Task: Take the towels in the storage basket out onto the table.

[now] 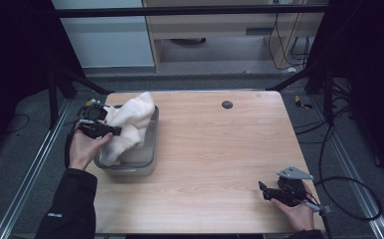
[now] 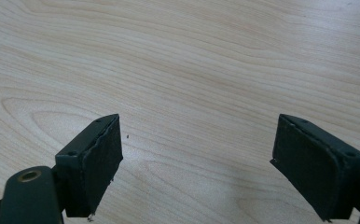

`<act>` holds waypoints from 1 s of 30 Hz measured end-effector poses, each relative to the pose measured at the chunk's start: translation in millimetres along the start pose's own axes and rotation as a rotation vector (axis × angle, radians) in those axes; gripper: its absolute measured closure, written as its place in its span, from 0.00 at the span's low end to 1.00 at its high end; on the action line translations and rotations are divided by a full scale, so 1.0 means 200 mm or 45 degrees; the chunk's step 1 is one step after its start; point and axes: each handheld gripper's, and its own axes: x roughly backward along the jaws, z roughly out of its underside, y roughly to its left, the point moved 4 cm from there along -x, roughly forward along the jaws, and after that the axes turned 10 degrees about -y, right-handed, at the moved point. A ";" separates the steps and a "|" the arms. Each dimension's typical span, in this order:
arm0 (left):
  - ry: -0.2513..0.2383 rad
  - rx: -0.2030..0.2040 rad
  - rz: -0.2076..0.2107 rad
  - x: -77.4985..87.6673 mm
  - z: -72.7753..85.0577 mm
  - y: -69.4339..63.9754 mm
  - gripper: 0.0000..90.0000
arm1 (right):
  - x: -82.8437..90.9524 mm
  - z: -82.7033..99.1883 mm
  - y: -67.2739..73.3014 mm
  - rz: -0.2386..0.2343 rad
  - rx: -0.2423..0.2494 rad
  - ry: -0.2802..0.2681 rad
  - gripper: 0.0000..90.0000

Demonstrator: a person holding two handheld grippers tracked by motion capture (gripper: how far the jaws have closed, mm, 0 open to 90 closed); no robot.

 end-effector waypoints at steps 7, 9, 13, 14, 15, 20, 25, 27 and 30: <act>-0.034 -0.019 0.011 0.06 -0.05 -0.02 0.76 | 0.00 0.00 0.00 0.000 0.000 0.000 0.17; -0.043 -0.025 0.012 0.07 -0.06 -0.03 0.76 | 0.00 0.00 0.00 0.000 -0.001 0.000 0.17; -0.053 -0.040 0.025 0.09 -0.09 -0.06 0.76 | 0.00 0.00 0.00 0.000 -0.001 0.000 0.17; -0.057 -0.049 0.028 0.10 -0.09 -0.07 0.76 | 0.00 0.00 0.00 -0.001 -0.001 0.000 0.17; -0.061 -0.052 0.033 0.11 -0.10 -0.08 0.76 | 0.00 0.00 0.00 -0.001 -0.001 -0.001 0.17; -0.073 -0.080 0.045 0.14 -0.13 -0.12 0.76 | 0.00 0.00 0.00 0.002 0.000 -0.001 0.17; -0.079 -0.112 0.063 0.19 -0.15 -0.16 0.76 | 0.00 0.00 0.00 0.002 -0.001 -0.006 0.17; -0.081 -0.116 0.074 0.20 -0.16 -0.18 0.76 | 0.00 0.00 0.00 0.002 -0.002 -0.007 0.17; -0.089 -0.133 0.091 0.22 -0.17 -0.21 0.76 | 0.00 0.00 0.00 0.002 -0.002 -0.007 0.17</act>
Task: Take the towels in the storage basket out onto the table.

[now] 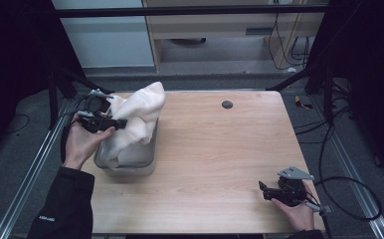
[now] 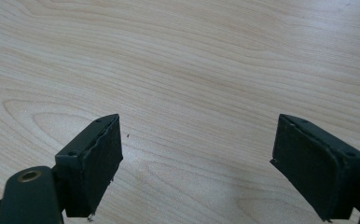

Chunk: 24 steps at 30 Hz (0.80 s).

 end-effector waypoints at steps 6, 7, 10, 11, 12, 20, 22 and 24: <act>0.003 -0.035 0.022 0.02 -0.02 -0.05 0.76 | 0.00 0.00 0.00 0.002 0.002 -0.001 0.17; 0.005 -0.036 0.025 0.02 -0.02 -0.06 0.76 | 0.00 0.00 0.00 0.002 0.002 -0.001 0.17; 0.017 -0.058 0.029 0.03 -0.03 -0.08 0.76 | 0.01 0.00 0.00 -0.003 -0.011 -0.002 0.17; 0.021 -0.062 0.032 0.03 -0.03 -0.09 0.76 | 0.00 0.00 0.00 0.000 -0.002 -0.005 0.17; 0.024 -0.067 0.036 0.04 -0.03 -0.10 0.76 | 0.00 0.00 0.00 -0.001 -0.002 -0.004 0.17; 0.031 -0.130 0.090 0.05 -0.06 -0.20 0.76 | 0.01 0.00 0.00 -0.002 -0.012 -0.001 0.17; 0.028 -0.149 0.098 0.05 -0.07 -0.23 0.76 | 0.01 0.00 0.00 -0.002 -0.011 -0.001 0.17; 0.032 -0.164 0.118 0.06 -0.08 -0.27 0.76 | 0.01 0.00 0.00 -0.001 -0.006 -0.004 0.17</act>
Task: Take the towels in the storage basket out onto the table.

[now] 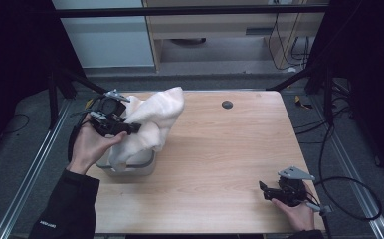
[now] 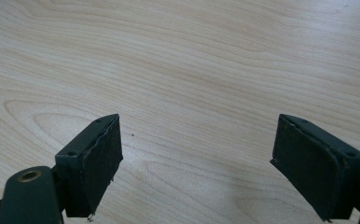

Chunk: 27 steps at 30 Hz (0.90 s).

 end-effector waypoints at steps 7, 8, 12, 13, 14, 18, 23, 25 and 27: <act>0.002 -0.054 0.052 -0.02 -0.04 -0.10 0.76 | 0.00 0.00 0.00 0.000 0.004 -0.005 0.17; 0.001 -0.061 0.058 -0.03 -0.05 -0.12 0.76 | 0.00 0.00 0.00 -0.001 0.005 -0.005 0.17; 0.003 -0.088 0.078 -0.05 -0.08 -0.17 0.76 | 0.01 0.00 0.00 0.000 0.003 -0.009 0.17; 0.001 -0.090 0.084 -0.05 -0.08 -0.18 0.76 | 0.01 0.00 0.00 0.000 0.003 -0.011 0.17; 0.005 -0.097 0.089 -0.06 -0.09 -0.19 0.76 | 0.01 0.00 0.00 0.001 0.006 -0.011 0.17; 0.012 -0.116 0.108 -0.07 -0.11 -0.24 0.76 | 0.01 0.00 0.00 -0.001 0.012 -0.011 0.17; 0.021 -0.128 0.123 -0.10 -0.12 -0.28 0.76 | 0.01 0.00 0.00 -0.002 0.009 -0.013 0.17; 0.024 -0.138 0.130 -0.11 -0.13 -0.30 0.76 | 0.01 0.00 0.00 -0.001 0.006 -0.014 0.17; 0.025 -0.153 0.146 -0.13 -0.14 -0.33 0.76 | 0.02 0.00 0.00 -0.002 0.002 -0.013 0.17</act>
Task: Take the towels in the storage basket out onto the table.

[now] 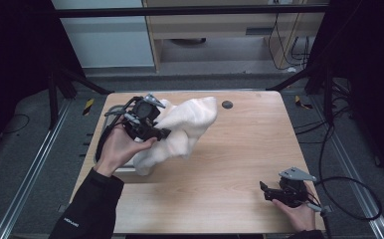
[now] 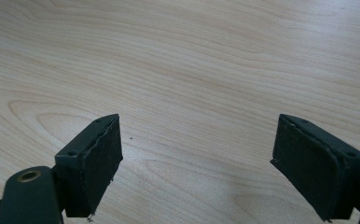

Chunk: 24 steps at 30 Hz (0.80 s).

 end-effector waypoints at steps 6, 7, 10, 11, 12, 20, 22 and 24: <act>0.010 -0.022 0.017 -0.05 -0.02 -0.04 0.76 | 0.00 0.00 0.00 0.000 0.007 -0.003 0.17; 0.016 -0.026 0.017 -0.06 -0.02 -0.05 0.76 | 0.00 0.00 0.00 0.001 0.005 0.000 0.17; 0.021 -0.039 0.017 -0.08 -0.03 -0.06 0.76 | 0.00 0.00 0.00 0.005 0.004 0.002 0.17; 0.024 -0.039 0.022 -0.08 -0.03 -0.07 0.76 | 0.00 0.00 0.00 0.004 0.004 0.000 0.17; 0.023 -0.040 0.025 -0.09 -0.03 -0.07 0.76 | 0.00 0.00 0.00 0.004 0.004 0.000 0.17; 0.019 -0.048 0.050 -0.14 -0.05 -0.10 0.76 | 0.00 0.00 0.00 0.005 0.008 0.000 0.17; 0.015 -0.055 0.063 -0.15 -0.06 -0.12 0.76 | 0.00 0.00 0.00 0.003 -0.003 -0.001 0.17; 0.013 -0.060 0.072 -0.17 -0.06 -0.13 0.76 | 0.00 0.00 0.00 0.007 -0.003 -0.004 0.17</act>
